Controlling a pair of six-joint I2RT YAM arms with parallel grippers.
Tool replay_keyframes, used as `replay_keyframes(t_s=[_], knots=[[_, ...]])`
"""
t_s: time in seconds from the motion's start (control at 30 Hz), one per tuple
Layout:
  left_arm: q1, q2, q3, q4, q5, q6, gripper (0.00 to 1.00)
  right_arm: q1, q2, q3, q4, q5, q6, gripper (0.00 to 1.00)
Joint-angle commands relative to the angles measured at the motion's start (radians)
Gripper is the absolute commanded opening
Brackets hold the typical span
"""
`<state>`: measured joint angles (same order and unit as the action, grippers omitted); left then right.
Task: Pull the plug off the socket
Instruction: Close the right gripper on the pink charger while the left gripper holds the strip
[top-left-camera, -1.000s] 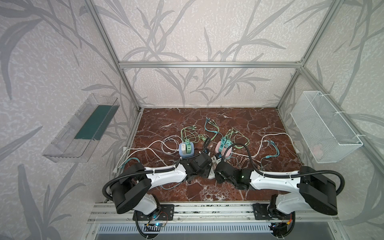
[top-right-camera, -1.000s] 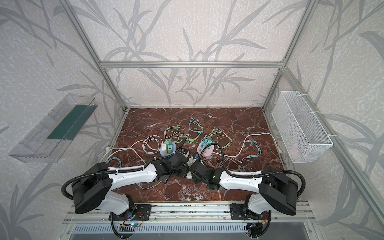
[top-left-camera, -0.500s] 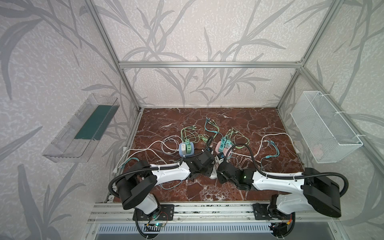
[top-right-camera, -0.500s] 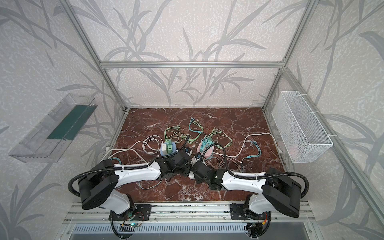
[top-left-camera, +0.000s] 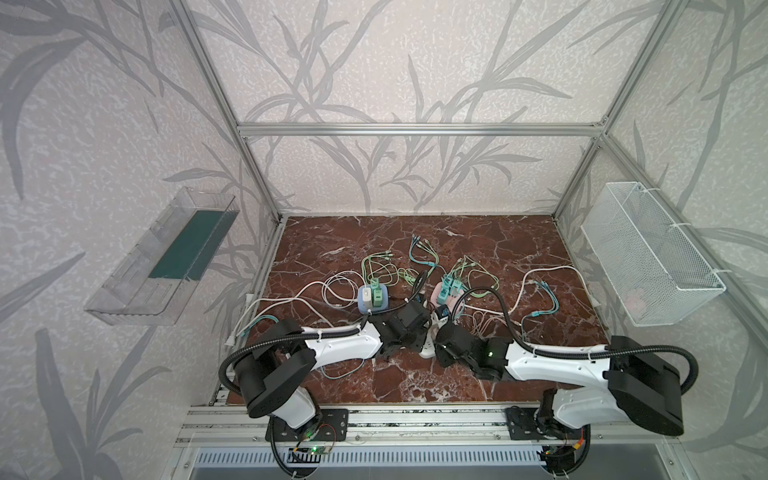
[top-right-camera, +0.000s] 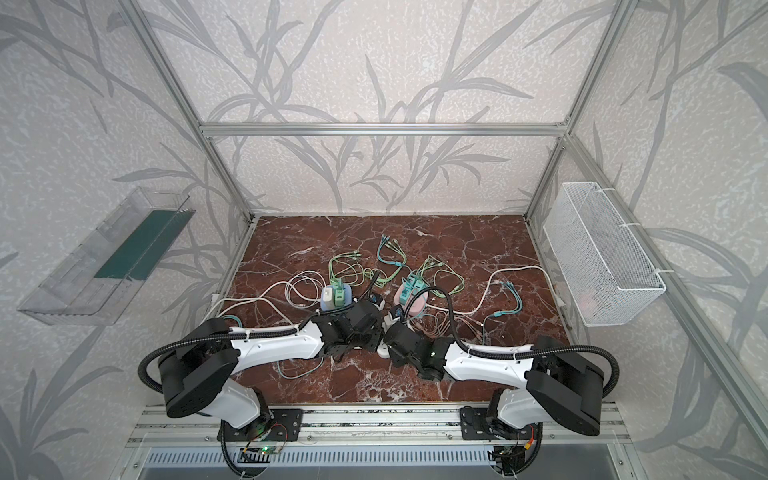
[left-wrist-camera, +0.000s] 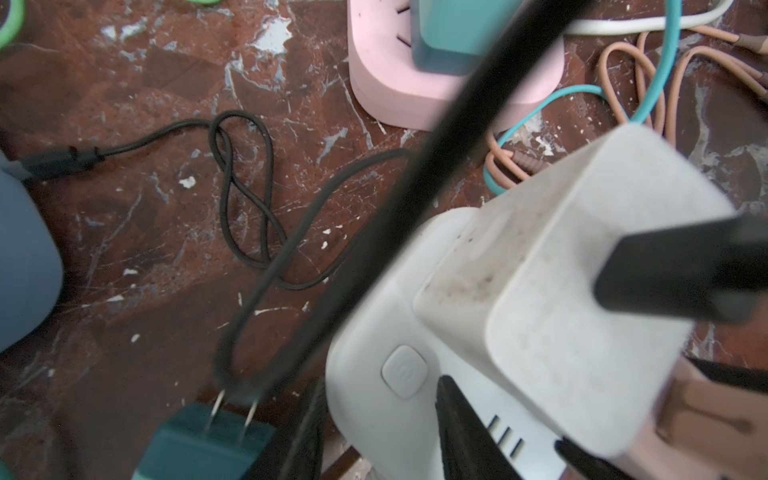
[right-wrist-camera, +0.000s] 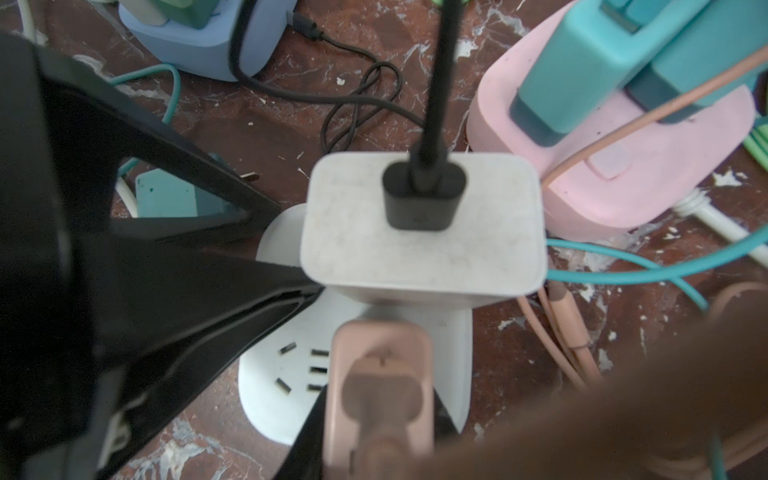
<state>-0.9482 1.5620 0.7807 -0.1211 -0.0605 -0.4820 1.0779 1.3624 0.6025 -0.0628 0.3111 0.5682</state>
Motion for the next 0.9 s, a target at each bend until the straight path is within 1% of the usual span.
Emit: replay_keyframes(t_s=[0.0, 0.17, 0.27, 0.43, 0.57, 0.87], knots=[[-0.008, 0.022, -0.023, -0.097, 0.004, 0.001, 0.44, -0.005, -0.046, 0.025, 0.021, 0.007, -0.001, 0.14], [-0.008, 0.009, -0.039, -0.087, -0.007, -0.007, 0.44, -0.009, -0.045, 0.026, 0.044, -0.034, 0.018, 0.14], [-0.008, 0.014, -0.037, -0.092, -0.009, -0.007, 0.44, -0.013, -0.043, 0.028, 0.045, -0.039, 0.019, 0.14], [-0.009, 0.026, -0.031, -0.115, -0.025, -0.016, 0.44, -0.019, -0.052, 0.033, 0.003, -0.020, -0.009, 0.14], [-0.011, 0.027, -0.031, -0.109, -0.032, -0.021, 0.44, -0.013, -0.034, 0.075, -0.094, -0.023, -0.030, 0.13], [-0.011, 0.032, -0.029, -0.109, -0.038, -0.023, 0.45, 0.023, 0.007, 0.098, -0.113, 0.016, -0.034, 0.13]])
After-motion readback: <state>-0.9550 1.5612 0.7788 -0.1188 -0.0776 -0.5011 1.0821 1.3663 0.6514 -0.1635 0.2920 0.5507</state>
